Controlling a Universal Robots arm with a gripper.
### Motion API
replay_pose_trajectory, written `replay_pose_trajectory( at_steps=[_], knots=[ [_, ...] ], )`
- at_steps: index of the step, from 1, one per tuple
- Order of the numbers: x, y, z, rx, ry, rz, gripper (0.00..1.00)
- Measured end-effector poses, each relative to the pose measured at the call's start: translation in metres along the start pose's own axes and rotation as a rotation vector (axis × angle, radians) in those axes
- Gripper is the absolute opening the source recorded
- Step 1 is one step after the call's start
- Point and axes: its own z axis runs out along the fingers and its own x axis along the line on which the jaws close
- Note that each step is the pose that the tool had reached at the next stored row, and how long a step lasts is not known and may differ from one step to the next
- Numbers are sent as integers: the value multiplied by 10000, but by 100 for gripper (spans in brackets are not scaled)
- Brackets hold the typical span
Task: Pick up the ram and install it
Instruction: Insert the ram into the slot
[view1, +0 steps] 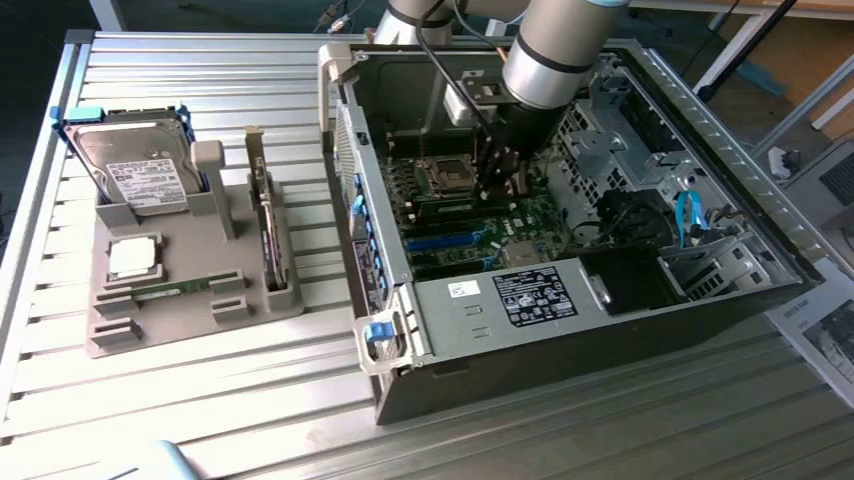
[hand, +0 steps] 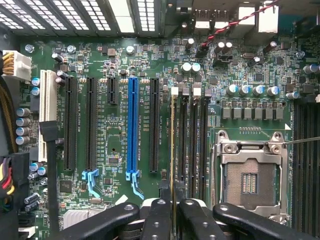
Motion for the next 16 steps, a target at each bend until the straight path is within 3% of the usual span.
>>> replay_pose_trajectory(
  at_steps=[16],
  knots=[
    [1, -38, 14, -6, -13, -4, 13]
  ],
)
